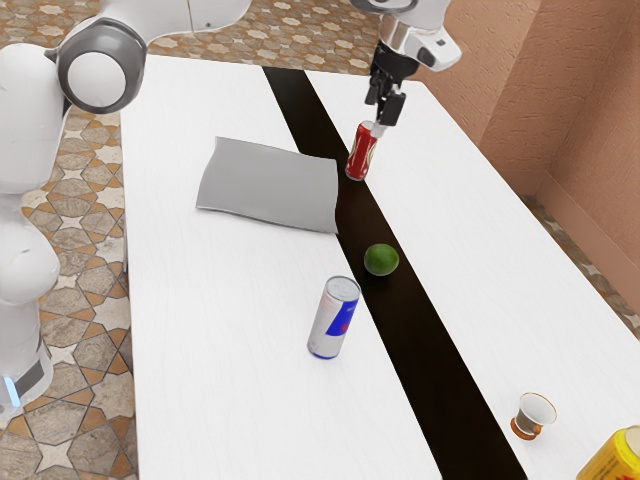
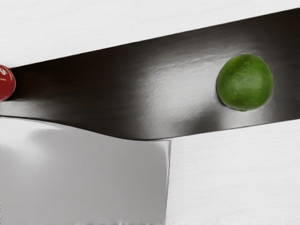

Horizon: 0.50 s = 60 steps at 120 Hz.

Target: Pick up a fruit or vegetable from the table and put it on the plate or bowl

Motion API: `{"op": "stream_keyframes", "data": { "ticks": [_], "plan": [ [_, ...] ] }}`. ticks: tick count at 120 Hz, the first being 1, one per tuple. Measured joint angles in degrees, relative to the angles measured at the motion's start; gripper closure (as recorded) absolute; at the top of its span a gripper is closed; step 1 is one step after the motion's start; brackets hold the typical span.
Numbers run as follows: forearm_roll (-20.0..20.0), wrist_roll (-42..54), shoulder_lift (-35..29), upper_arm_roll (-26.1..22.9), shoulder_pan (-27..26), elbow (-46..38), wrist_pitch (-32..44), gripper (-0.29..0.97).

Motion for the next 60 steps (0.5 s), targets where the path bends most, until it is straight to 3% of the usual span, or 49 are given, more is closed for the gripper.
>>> {"op": "stream_keyframes", "data": {
  "ticks": [26, 38, 60],
  "plan": [
    [1.1, 1.4, -1.8, -0.1, 0.7, 2.7, -0.2, 0.0],
    [3.6, 1.8, -6.4, -0.6, -3.3, 3.8, -0.3, 0.0],
    [2.1, 2.3, -6.1, -0.1, -3.2, 0.4, -1.0, 0.0]
  ]
}}
